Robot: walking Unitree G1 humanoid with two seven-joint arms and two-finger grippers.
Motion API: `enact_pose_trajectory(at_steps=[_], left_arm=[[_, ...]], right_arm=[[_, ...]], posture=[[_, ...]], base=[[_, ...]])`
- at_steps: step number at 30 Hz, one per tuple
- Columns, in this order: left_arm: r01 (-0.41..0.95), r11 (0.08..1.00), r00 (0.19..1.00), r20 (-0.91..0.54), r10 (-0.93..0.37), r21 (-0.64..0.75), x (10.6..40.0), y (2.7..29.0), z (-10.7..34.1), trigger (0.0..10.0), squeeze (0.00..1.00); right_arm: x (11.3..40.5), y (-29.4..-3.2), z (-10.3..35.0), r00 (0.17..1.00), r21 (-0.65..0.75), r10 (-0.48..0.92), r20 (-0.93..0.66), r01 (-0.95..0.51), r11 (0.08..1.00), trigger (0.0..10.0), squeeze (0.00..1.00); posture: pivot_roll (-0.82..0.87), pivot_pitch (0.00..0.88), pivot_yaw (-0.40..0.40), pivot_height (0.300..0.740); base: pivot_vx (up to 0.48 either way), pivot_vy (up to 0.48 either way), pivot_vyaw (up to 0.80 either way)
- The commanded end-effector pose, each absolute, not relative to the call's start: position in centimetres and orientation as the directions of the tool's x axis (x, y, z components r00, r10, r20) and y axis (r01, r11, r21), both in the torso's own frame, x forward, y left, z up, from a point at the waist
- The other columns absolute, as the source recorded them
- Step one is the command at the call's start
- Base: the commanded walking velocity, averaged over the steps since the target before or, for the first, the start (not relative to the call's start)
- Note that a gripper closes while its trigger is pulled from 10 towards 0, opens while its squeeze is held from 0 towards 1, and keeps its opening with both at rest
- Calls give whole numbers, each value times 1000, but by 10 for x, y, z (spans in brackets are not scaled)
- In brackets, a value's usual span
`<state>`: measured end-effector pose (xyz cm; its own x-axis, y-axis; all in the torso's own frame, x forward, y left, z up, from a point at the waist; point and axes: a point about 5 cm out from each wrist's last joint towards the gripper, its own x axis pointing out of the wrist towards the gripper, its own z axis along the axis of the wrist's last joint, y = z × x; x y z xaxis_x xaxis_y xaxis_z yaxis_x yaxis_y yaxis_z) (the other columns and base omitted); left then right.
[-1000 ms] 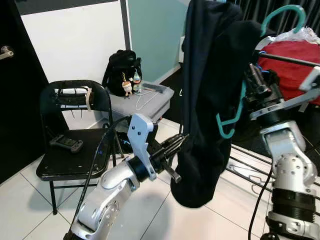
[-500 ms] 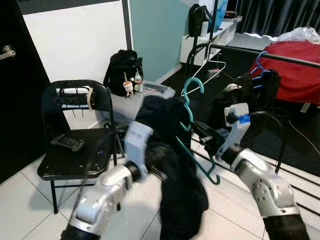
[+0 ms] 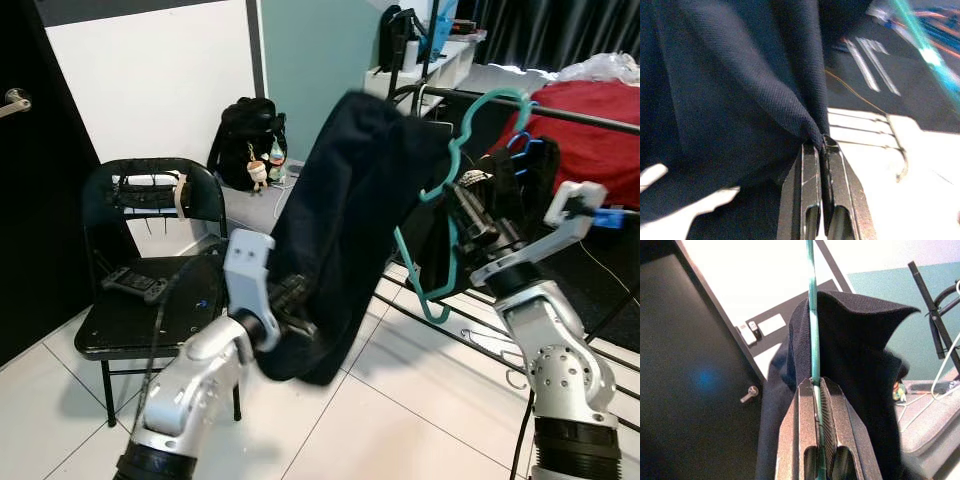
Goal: Hang hanger
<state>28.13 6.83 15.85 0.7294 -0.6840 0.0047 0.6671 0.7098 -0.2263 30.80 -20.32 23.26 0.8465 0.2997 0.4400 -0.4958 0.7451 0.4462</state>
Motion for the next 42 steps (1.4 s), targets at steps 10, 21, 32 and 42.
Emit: enact_pose_trajectory(at_steps=[10, 21, 32, 42], left_arm=[[828, 505, 485, -142, -863, -243, 247, 45, 132, 10000, 204], [666, 743, 735, 233, -637, -70, 297, 107, 212, 10000, 1000], [783, 620, 485, 580, -654, 45, 289, 153, 292, 10000, 1000], [815, 451, 219, 528, -820, 363, 284, 159, 335, 10000, 0]], right_arm=[[305, -198, 250, 787, 415, 321, 526, -567, 711, 10000, 0], [291, -190, 250, 723, 313, 467, 509, -661, 682, 10000, 0], [272, -210, 242, 667, 138, 641, 380, -726, 674, 10000, 0], [232, -220, 221, 470, 54, 878, 94, -883, 467, 10000, 0]], posture=[[-153, 0, 11, 740], [-161, 0, 13, 740], [-153, 0, 5, 740], [-171, 0, 22, 740]], base=[[0, 0, 0], [0, 0, 0], [0, 0, 0], [0, 0, 0]])
